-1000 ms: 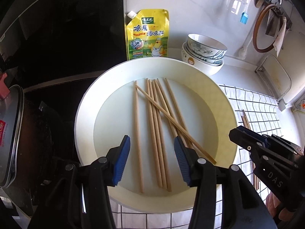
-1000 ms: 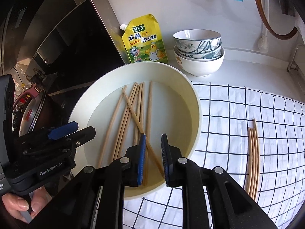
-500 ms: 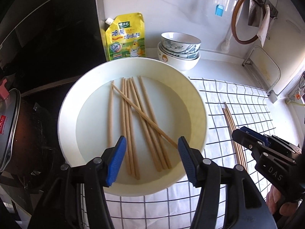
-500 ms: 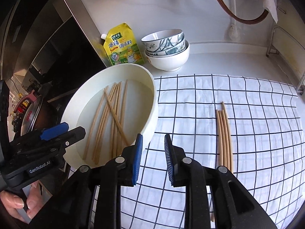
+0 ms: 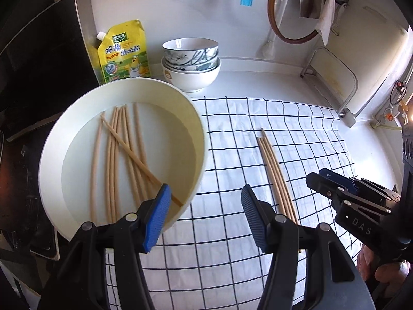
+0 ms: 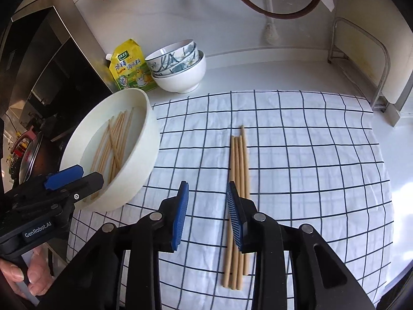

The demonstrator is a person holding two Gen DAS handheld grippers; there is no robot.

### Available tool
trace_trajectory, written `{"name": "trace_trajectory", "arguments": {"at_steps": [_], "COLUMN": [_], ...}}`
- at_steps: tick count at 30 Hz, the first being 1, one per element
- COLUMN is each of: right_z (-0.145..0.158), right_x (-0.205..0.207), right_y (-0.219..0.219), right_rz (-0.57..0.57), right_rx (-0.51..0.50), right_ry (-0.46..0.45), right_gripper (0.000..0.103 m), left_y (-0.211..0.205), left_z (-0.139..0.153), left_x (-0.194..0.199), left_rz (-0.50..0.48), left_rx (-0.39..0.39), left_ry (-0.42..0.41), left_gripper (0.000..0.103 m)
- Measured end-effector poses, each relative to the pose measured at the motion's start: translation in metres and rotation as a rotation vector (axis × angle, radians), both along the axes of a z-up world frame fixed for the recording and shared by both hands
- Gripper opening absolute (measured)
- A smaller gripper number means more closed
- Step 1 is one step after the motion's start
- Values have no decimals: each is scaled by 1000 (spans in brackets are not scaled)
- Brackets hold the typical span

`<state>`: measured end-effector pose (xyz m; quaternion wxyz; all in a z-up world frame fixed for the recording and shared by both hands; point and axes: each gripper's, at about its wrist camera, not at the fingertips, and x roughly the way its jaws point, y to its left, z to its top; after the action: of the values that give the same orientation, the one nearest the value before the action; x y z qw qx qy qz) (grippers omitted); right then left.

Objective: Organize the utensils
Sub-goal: 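Lower both open tools over the remaining chopsticks on the grid cloth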

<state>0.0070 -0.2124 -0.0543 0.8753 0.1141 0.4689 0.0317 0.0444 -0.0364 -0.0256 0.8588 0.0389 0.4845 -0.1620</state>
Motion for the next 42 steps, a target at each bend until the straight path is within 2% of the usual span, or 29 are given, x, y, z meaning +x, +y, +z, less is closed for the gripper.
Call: {"name": "trace_trajectory", "arguments": {"at_steps": [7, 15, 27, 42], "right_z": [-21, -53, -86, -92], "right_x": [-8, -10, -4, -5], "right_y": [-28, -44, -40, -28], "right_rz": [-8, 17, 70, 109], "right_rx": [-15, -2, -5, -77], "right_ry": [46, 102, 131, 113], "right_gripper": [31, 35, 35, 35], "left_y": [-39, -64, -67, -69], "left_z": [-13, -40, -72, -84], "left_x": [-8, -10, -10, -13], "left_rz": [-37, -33, 18, 24], "left_rx": [-17, 12, 57, 59], "left_ry": [24, 74, 122, 140], "left_gripper": [57, 57, 59, 60]}}
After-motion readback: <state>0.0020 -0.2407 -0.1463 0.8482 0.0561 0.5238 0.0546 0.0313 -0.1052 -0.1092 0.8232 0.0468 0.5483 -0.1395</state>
